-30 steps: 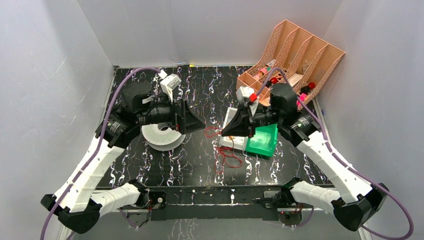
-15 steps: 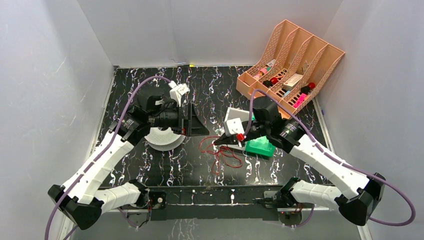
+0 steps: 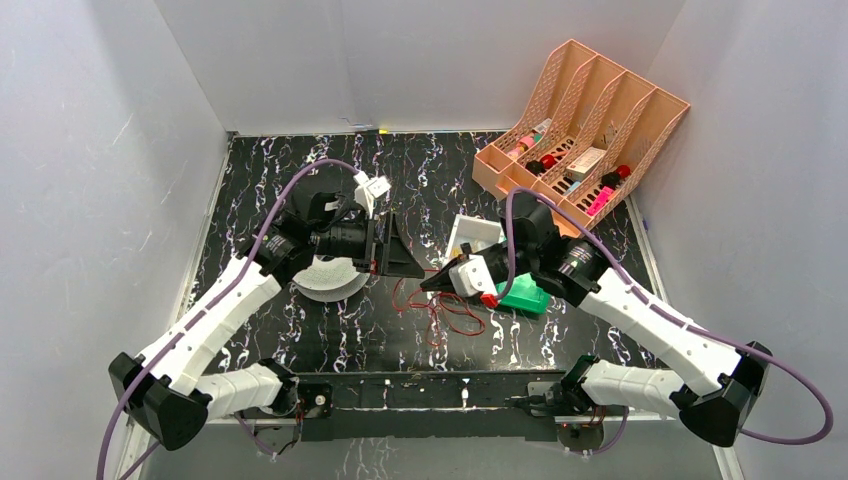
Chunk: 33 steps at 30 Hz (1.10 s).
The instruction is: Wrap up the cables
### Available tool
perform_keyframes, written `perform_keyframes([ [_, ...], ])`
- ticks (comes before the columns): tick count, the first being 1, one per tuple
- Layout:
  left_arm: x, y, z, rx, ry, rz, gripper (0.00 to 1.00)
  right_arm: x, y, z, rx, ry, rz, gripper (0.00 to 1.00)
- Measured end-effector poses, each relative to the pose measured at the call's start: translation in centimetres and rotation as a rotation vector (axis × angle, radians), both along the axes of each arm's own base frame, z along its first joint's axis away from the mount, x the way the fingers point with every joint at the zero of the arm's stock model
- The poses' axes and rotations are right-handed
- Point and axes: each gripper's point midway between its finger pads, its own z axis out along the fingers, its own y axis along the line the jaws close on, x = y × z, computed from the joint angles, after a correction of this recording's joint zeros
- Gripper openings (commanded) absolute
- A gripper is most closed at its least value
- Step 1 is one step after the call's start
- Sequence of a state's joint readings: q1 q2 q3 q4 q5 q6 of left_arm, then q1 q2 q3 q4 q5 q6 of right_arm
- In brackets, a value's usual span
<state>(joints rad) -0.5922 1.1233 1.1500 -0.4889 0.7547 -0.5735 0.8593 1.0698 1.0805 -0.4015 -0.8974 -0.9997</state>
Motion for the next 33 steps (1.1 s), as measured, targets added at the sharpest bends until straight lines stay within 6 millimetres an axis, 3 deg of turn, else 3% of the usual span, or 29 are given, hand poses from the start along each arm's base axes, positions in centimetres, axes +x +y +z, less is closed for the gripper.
perform_keyframes([
  [2, 0.0, -0.2, -0.3, -0.002, 0.015, -0.009, 0.85, -0.2, 0.2, 0.4, 0.009, -0.015, 0.013, 0.0],
  [9, -0.2, -0.5, 0.0, -0.028, 0.019, -0.03, 0.58, -0.7, 0.9, 0.4, 0.016, -0.046, 0.052, 0.0],
  [17, -0.5, -0.5, 0.1, -0.037, 0.027, -0.046, 0.34, -1.0, 1.1, 0.3, 0.013, -0.053, 0.057, 0.0],
  [25, -0.9, -0.6, 0.4, -0.051, 0.029, -0.068, 0.0, -0.1, 1.2, 0.4, 0.013, -0.078, 0.019, 0.0],
  [33, -0.8, -0.5, 0.5, -0.045, 0.016, -0.063, 0.0, 0.7, 0.7, 0.4, 0.018, -0.115, -0.049, 0.0],
])
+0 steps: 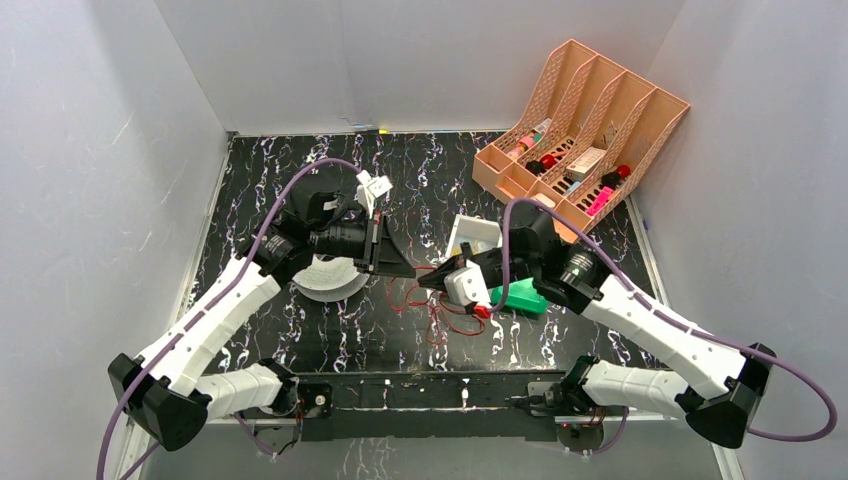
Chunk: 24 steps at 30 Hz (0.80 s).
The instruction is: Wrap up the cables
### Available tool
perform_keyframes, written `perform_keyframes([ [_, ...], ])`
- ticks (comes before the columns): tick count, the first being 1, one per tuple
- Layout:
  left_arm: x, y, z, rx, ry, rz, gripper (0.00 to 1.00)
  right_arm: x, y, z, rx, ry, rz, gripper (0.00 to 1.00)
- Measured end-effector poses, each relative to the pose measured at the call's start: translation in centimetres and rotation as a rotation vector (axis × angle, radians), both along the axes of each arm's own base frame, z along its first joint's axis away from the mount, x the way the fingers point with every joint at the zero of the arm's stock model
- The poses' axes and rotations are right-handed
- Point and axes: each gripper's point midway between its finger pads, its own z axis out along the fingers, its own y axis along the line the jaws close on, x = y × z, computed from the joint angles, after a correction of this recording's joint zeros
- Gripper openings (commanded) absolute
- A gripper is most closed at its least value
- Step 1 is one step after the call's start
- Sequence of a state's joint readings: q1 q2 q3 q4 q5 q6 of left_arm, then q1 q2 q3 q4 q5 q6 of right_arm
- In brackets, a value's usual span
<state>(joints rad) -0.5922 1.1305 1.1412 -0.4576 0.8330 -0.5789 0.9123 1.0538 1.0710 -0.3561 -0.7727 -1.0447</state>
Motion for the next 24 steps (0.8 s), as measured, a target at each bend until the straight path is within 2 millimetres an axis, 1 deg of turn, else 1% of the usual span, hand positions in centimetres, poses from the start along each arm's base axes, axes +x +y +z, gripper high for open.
perform_keyframes([
  [5, 0.5, 0.5, 1.0, 0.005, -0.064, 0.051, 0.0, -0.3, -1.2, -1.0, 0.007, 0.017, -0.052, 0.0],
  [9, 0.7, 1.2, 2.4, 0.0, -0.143, 0.097, 0.0, -0.5, -2.2, -2.1, 0.025, 0.077, -0.117, 0.0],
  [13, 1.1, 1.9, 4.3, -0.031, -0.24, 0.149, 0.0, -0.8, -2.7, -3.4, 0.044, 0.173, -0.17, 0.17],
  [15, 1.1, 2.1, 5.3, -0.053, -0.282, 0.168, 0.0, -1.0, -2.8, -3.7, 0.051, 0.232, -0.192, 0.33],
  [16, 1.2, 2.2, 5.9, -0.069, -0.309, 0.177, 0.0, -1.0, -2.8, -3.8, 0.055, 0.269, -0.205, 0.36],
  [19, 1.2, 2.5, 7.8, -0.134, -0.397, 0.197, 0.0, -0.8, -2.8, -3.4, 0.081, 0.383, -0.263, 0.45],
  [21, 1.0, 2.6, 8.3, -0.162, -0.432, 0.201, 0.0, -0.6, -2.7, -2.6, 0.109, 0.442, -0.295, 0.49],
  [24, 1.0, 2.5, 8.5, -0.204, -0.485, 0.201, 0.0, -0.4, -2.6, -1.3, 0.159, 0.532, -0.336, 0.51],
])
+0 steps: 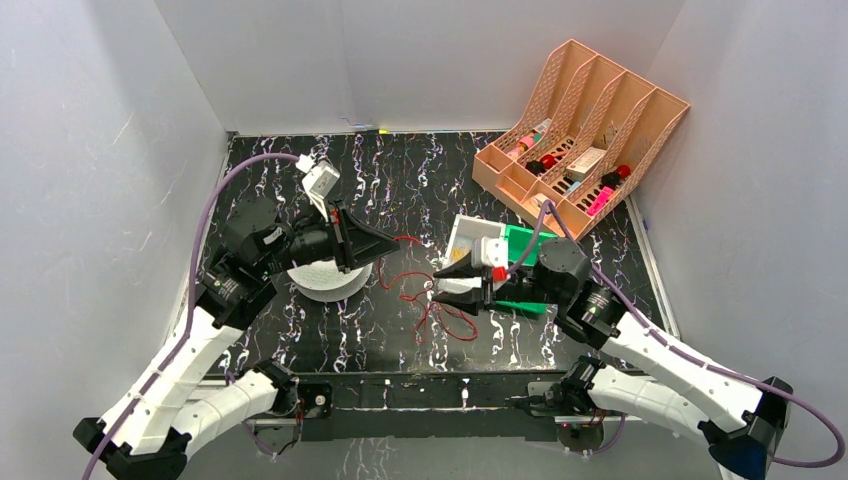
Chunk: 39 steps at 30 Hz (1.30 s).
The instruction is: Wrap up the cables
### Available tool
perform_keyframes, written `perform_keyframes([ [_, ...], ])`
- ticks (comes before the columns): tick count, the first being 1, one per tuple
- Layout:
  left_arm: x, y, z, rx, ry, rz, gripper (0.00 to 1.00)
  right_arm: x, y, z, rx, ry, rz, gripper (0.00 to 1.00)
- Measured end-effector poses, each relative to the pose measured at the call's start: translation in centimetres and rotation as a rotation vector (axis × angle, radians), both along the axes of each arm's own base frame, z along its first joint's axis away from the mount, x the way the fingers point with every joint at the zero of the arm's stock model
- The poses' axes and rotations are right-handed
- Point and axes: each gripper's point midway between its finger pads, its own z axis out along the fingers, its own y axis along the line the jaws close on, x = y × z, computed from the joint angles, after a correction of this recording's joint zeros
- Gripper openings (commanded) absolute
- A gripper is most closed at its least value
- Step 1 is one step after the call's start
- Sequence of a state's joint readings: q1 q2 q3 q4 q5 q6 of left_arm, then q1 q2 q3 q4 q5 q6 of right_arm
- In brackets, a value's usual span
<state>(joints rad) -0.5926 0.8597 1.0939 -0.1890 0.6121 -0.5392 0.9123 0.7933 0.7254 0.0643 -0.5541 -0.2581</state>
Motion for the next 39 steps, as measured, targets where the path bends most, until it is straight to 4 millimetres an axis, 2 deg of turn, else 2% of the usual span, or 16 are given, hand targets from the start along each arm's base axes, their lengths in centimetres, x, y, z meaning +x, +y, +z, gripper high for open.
perform_keyframes([
  [7, -0.4, -0.8, -0.1, -0.075, -0.102, -0.067, 0.0, 0.6, 1.3, 2.8, 0.077, 0.232, -0.054, 0.57],
  [13, -2.4, -1.2, 1.6, -0.143, -0.215, -0.194, 0.0, 0.7, 2.9, 4.5, 0.082, 0.322, -0.009, 0.6],
  [18, -4.0, -1.2, 2.9, -0.181, -0.313, -0.285, 0.0, 0.2, 4.3, 3.8, 0.038, 0.388, 0.064, 0.6],
  [21, -4.7, -1.1, 3.1, -0.193, -0.351, -0.324, 0.0, -0.6, 4.7, 3.0, 0.009, 0.44, 0.119, 0.6],
  [24, -5.3, -1.1, 3.3, -0.202, -0.387, -0.36, 0.0, -1.6, 5.1, 3.0, 0.001, 0.475, 0.199, 0.6],
  [29, -6.1, -0.9, 3.7, -0.215, -0.438, -0.399, 0.0, -2.8, 5.5, 2.7, -0.017, 0.516, 0.298, 0.47],
  [34, -6.3, -0.9, 3.4, -0.216, -0.455, -0.419, 0.0, -3.2, 5.9, 1.9, -0.043, 0.552, 0.344, 0.0],
  [39, -6.5, -0.8, 3.3, -0.209, -0.477, -0.424, 0.0, -2.7, 5.9, 2.0, -0.034, 0.533, 0.314, 0.0],
])
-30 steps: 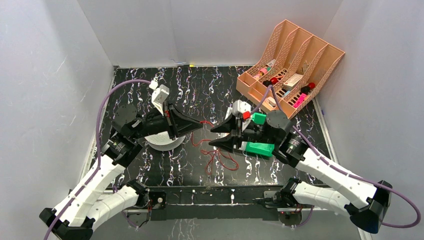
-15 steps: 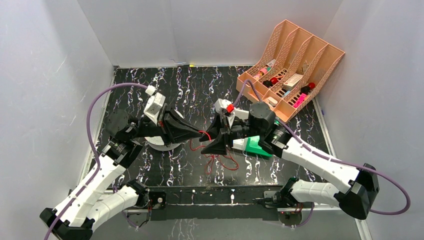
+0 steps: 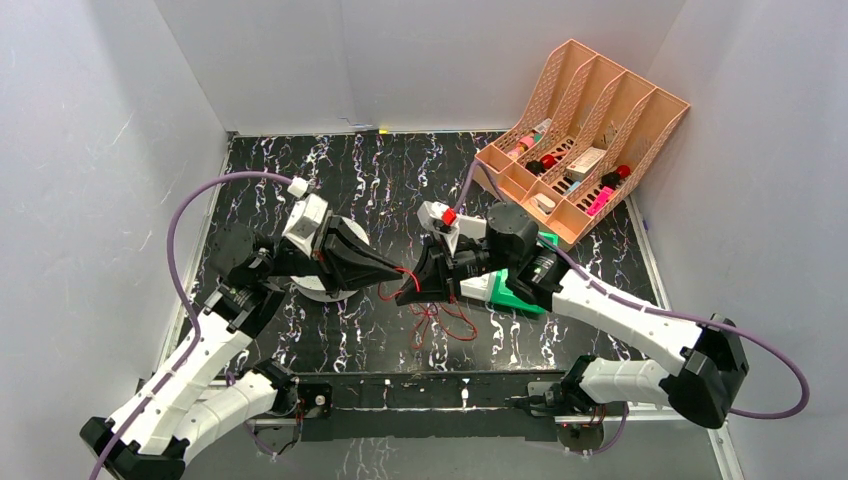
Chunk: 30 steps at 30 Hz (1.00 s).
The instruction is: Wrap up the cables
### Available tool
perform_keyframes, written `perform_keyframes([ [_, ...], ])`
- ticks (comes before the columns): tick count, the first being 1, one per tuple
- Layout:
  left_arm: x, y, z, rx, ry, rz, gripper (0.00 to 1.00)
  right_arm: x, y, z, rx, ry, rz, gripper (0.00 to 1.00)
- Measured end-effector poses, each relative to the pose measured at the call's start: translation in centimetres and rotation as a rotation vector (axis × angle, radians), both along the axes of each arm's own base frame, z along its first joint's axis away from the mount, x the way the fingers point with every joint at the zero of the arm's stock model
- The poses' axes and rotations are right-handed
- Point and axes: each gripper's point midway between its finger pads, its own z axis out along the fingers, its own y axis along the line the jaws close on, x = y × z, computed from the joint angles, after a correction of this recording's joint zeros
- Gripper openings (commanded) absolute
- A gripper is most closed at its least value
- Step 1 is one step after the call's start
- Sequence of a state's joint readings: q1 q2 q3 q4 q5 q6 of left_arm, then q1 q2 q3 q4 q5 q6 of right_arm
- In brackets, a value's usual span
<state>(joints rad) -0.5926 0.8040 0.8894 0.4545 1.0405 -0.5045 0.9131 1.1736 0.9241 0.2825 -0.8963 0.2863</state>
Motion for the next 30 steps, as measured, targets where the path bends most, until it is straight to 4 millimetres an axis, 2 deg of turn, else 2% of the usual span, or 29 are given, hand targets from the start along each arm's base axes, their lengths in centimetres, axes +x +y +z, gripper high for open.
perform_keyframes([
  [2, -0.2, 0.2, -0.1, 0.003, -0.015, 0.004, 0.02, 0.6, -0.1, 0.0, -0.002, -0.022, -0.047, 0.0],
  [3, -0.4, 0.3, -0.1, 0.006, -0.022, 0.007, 0.07, 1.0, -0.2, 0.0, -0.007, -0.034, -0.078, 0.0],
  [8, -1.0, 1.2, -0.7, 0.026, -0.06, 0.042, 0.42, 3.8, -1.0, -0.2, -0.046, -0.12, -0.279, 0.0],
  [10, -1.2, 1.5, -0.9, 0.033, -0.068, 0.064, 0.54, 5.6, -1.5, -0.4, -0.08, -0.169, -0.387, 0.0],
  [13, -1.2, 2.1, -1.4, 0.044, -0.081, 0.108, 0.69, 8.1, -2.5, -0.9, -0.132, -0.24, -0.519, 0.0],
  [20, 0.6, 3.3, -3.0, 0.093, -0.056, 0.289, 0.87, 12.6, -5.2, -2.5, -0.27, -0.425, -0.738, 0.0],
  [26, 3.2, 3.9, -5.1, 0.161, 0.046, 0.43, 0.91, 15.3, -7.3, -2.8, -0.36, -0.573, -0.872, 0.0],
  [30, 5.0, 3.3, -6.9, 0.228, 0.175, 0.473, 0.98, 16.0, -7.4, -2.3, -0.382, -0.686, -0.939, 0.0],
])
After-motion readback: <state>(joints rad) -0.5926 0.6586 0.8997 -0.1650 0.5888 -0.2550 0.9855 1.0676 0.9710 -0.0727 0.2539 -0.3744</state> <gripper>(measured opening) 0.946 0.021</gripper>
